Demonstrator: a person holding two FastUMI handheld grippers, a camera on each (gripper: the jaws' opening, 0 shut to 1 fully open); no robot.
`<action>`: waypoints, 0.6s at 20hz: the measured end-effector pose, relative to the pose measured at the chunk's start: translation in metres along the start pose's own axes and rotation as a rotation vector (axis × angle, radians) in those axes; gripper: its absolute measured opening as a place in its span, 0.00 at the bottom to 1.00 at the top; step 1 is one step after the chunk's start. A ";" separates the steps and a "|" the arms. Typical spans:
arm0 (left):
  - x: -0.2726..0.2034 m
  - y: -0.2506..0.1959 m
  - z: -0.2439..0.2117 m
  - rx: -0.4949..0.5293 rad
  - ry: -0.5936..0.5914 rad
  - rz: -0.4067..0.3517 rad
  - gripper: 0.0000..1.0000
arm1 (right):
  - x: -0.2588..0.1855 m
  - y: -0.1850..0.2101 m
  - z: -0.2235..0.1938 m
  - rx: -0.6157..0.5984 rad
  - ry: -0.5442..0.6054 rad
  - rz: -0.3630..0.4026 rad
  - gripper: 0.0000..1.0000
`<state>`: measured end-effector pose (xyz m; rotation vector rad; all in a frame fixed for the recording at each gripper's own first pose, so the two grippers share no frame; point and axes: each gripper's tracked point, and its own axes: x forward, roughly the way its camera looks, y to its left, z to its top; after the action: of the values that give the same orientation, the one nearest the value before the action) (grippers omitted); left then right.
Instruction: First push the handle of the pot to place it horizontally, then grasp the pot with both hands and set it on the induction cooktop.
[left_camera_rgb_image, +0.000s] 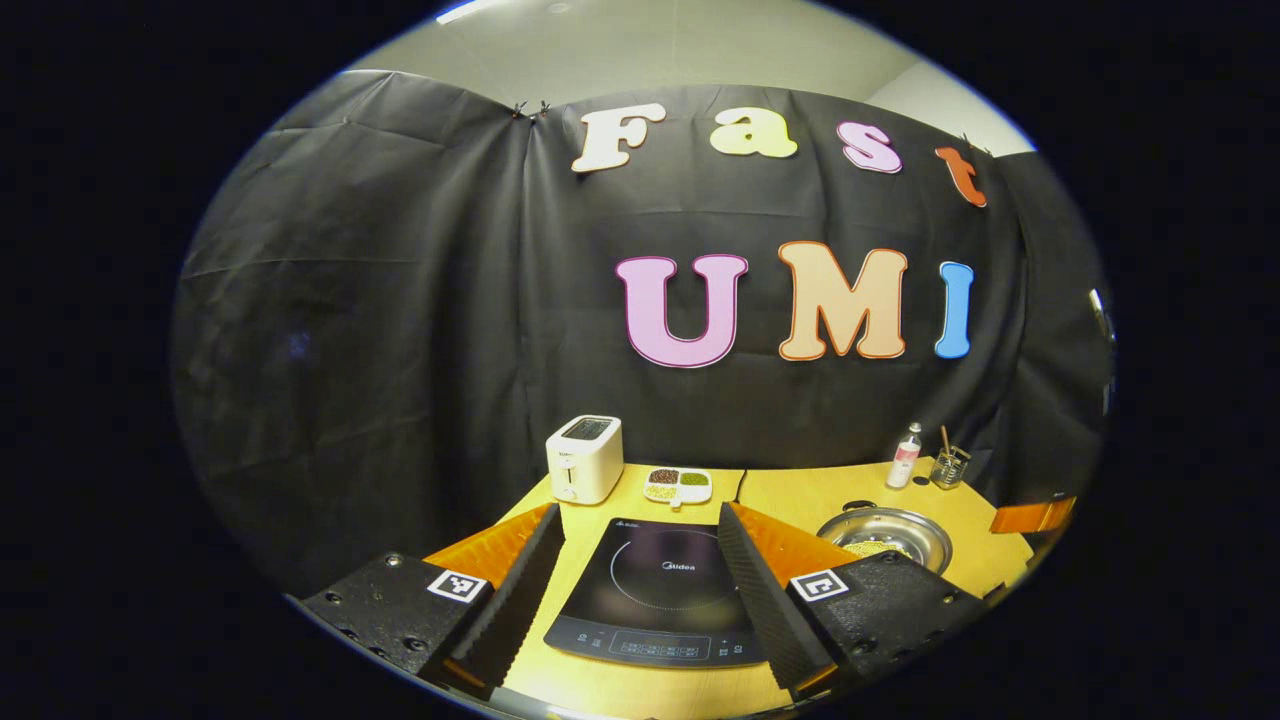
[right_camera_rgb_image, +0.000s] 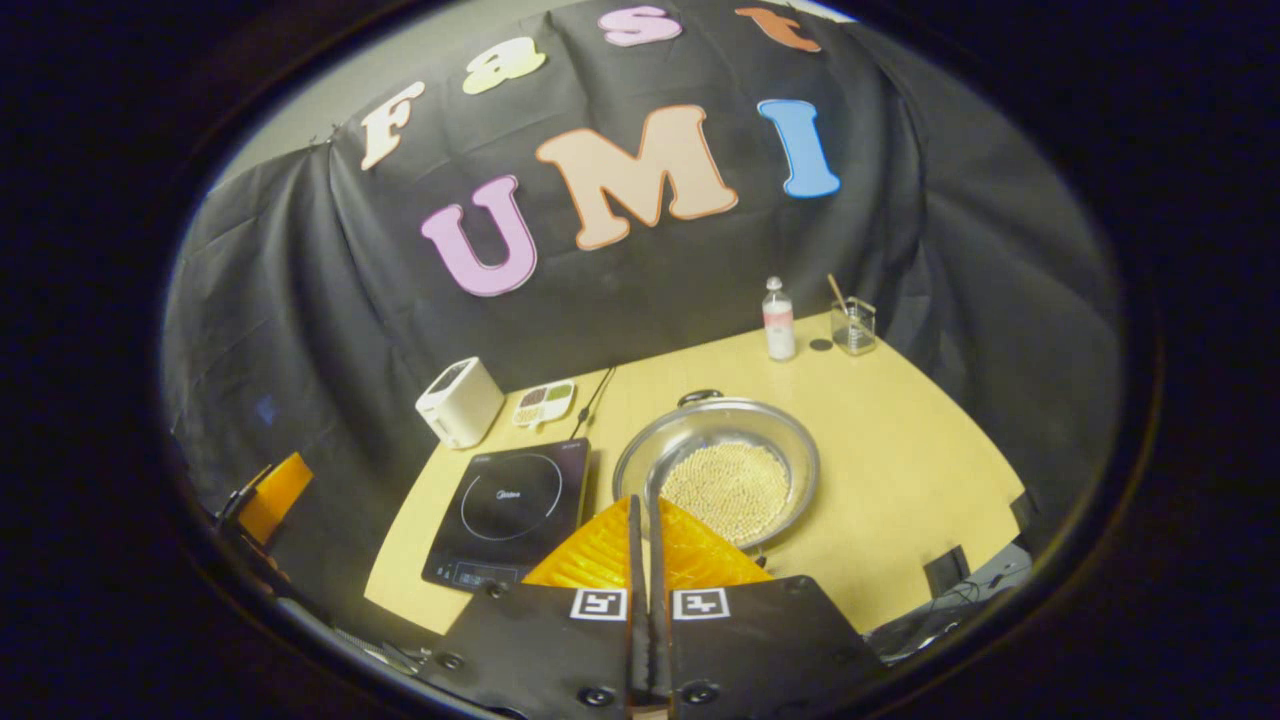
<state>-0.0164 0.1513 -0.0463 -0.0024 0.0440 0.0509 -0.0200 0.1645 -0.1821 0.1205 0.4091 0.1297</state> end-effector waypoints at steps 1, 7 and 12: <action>0.000 0.001 -0.002 0.004 0.004 0.006 0.93 | 0.005 0.000 -0.009 0.003 0.029 0.007 0.03; 0.001 0.000 -0.008 0.024 0.044 0.032 0.93 | 0.036 0.000 -0.060 0.030 0.197 0.056 0.00; 0.004 -0.017 -0.007 0.018 0.057 0.017 0.94 | 0.061 0.000 -0.090 0.058 0.318 0.090 0.03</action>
<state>-0.0116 0.1344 -0.0535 0.0142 0.1014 0.0673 -0.0007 0.1818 -0.2881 0.1760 0.7251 0.2271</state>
